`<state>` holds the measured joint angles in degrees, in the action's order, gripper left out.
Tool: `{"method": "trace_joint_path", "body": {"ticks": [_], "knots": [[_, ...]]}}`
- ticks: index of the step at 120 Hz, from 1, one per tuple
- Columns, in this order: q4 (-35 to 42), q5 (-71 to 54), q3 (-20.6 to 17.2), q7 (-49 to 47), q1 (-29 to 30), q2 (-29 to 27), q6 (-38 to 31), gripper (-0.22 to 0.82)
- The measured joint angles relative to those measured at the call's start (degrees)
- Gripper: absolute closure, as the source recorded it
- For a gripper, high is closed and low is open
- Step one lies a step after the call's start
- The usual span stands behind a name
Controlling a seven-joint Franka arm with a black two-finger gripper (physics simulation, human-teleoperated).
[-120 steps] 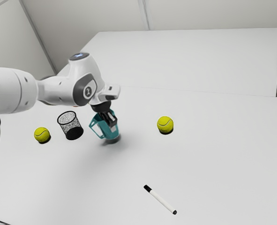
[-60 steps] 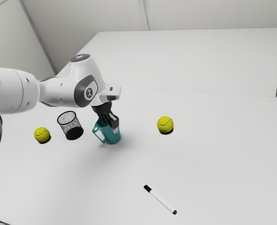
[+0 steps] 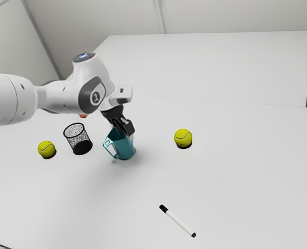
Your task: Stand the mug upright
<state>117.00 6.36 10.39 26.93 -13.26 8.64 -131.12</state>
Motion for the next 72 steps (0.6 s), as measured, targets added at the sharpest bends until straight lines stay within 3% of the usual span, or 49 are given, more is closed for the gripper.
{"method": "trace_joint_path", "body": {"ticks": [20, 33, 59, 72], "knots": [[-0.6, -0.1, 0.0, -0.1, -0.2, -3.6, 0.7, 0.24], [-6.1, -0.2, 0.0, -0.3, 0.4, -4.0, 3.9, 0.16], [-25.8, -1.7, 0.4, -2.1, 3.3, 3.4, 18.2, 0.06], [-31.5, -1.7, 0.6, -3.2, 4.8, 7.0, 24.4, 0.04]]}}
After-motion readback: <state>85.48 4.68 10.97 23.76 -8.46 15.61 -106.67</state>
